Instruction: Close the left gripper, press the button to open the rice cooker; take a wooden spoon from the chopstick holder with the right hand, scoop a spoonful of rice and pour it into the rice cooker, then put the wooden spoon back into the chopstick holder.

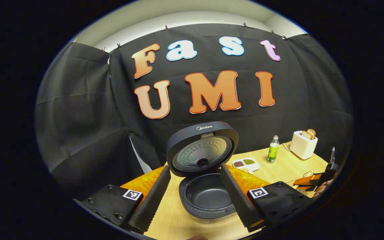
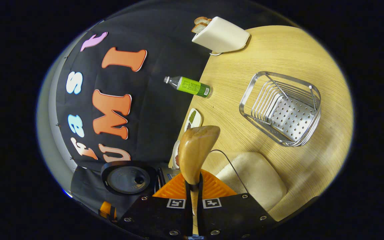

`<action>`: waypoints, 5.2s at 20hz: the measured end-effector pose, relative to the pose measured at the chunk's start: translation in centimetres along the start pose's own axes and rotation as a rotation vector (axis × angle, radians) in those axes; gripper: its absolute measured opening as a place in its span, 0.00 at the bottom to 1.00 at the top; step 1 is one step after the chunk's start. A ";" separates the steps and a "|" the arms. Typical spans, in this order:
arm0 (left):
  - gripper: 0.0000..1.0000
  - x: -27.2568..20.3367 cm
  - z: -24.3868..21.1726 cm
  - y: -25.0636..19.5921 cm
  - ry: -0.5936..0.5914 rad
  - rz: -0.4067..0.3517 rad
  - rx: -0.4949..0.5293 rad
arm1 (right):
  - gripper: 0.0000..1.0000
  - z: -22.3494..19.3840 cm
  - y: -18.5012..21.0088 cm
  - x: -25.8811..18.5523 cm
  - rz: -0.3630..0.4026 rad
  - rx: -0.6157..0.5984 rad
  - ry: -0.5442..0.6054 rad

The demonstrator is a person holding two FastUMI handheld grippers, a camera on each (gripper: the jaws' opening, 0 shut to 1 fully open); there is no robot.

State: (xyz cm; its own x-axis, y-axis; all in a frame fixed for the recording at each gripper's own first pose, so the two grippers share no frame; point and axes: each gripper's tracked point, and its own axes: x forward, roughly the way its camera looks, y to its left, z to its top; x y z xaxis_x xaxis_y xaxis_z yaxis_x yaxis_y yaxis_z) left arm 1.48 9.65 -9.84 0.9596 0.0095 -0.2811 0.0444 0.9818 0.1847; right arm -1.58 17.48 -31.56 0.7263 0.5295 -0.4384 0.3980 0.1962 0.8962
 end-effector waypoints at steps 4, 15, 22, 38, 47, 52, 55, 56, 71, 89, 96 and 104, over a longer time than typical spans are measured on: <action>1.00 0.2 0.2 0.1 -0.006 0.024 -0.021 | 0.05 1.6 2.7 -0.8 0.078 0.103 0.005; 0.94 -0.4 -0.3 3.4 -0.033 0.138 -0.094 | 0.05 1.7 12.1 0.9 0.238 0.222 0.099; 0.94 -1.6 -0.8 6.5 -0.047 0.216 -0.107 | 0.05 -1.1 17.2 4.4 0.256 0.156 0.171; 0.94 -3.1 -2.6 9.0 -0.012 0.284 -0.125 | 0.04 -7.5 24.4 10.7 0.165 -0.305 0.126; 0.94 -4.2 -4.5 10.6 0.024 0.340 -0.154 | 0.05 -10.4 22.7 13.4 0.061 -0.533 0.109; 1.00 -4.5 -5.0 10.9 0.035 0.364 -0.175 | 0.05 -10.7 22.9 13.8 0.036 -0.623 0.090; 0.94 -4.5 -5.2 11.0 0.039 0.365 -0.177 | 0.05 -10.7 23.7 13.9 0.045 -0.665 0.071; 0.94 -4.6 -5.3 11.0 0.039 0.366 -0.175 | 0.05 -10.7 24.0 13.9 0.048 -0.679 0.065; 0.94 -5.0 -5.1 11.1 0.035 0.397 -0.149 | 0.05 -12.7 26.5 13.3 0.086 -0.919 0.016; 0.94 -5.2 -5.3 11.2 0.043 0.409 -0.139 | 0.05 -16.3 28.2 12.3 0.198 -1.338 -0.060; 1.00 -5.3 -5.5 11.2 0.051 0.416 -0.141 | 0.05 -19.1 28.1 11.9 0.252 -1.535 -0.082; 0.94 -5.5 -5.5 11.3 0.054 0.437 -0.142 | 0.05 -22.3 27.1 12.1 0.319 -1.735 -0.080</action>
State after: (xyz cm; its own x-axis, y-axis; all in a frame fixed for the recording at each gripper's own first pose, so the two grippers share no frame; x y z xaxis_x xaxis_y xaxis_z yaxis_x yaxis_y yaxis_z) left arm -4.83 21.77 -11.40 0.8639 0.4345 -0.2548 -0.4031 0.8997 0.1675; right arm 5.46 47.64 -10.99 0.6941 0.6907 -0.2027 -0.7119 0.7005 -0.0507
